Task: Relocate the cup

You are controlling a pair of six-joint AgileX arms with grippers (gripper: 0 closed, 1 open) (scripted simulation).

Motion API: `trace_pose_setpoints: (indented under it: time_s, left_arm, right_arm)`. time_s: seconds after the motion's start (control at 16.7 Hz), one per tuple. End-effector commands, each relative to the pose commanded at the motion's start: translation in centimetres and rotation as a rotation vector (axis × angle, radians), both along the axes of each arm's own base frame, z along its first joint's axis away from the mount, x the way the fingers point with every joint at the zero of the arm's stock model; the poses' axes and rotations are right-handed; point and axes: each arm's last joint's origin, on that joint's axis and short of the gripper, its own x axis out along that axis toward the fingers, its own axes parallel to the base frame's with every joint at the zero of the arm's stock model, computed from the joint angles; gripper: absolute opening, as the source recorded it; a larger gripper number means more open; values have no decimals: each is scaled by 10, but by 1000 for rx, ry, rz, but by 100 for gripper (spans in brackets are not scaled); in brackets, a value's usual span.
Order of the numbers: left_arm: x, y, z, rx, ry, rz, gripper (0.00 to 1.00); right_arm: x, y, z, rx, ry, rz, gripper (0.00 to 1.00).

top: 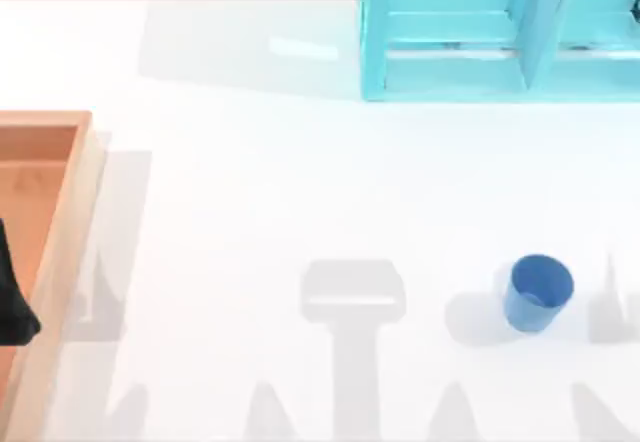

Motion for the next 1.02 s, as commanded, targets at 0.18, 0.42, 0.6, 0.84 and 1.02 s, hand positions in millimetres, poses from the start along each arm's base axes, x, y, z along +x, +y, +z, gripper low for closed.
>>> trace_pose_setpoints:
  time_s: [0.18, 0.42, 0.6, 0.84, 1.02]
  left_arm:
    - [0, 0, 0, 0, 0, 0, 100]
    - [0, 0, 0, 0, 0, 0, 100]
    - [0, 0, 0, 0, 0, 0, 100]
    - [0, 0, 0, 0, 0, 0, 100]
    - [0, 0, 0, 0, 0, 0, 100]
  right_arm:
    - [0, 0, 2, 3, 10, 4, 100]
    - [3, 5, 27, 40, 143, 37, 100]
    - [15, 11, 57, 77, 343, 67, 100]
    - [58, 27, 85, 104, 730, 86, 100]
    - [98, 46, 92, 98, 1020, 79, 100]
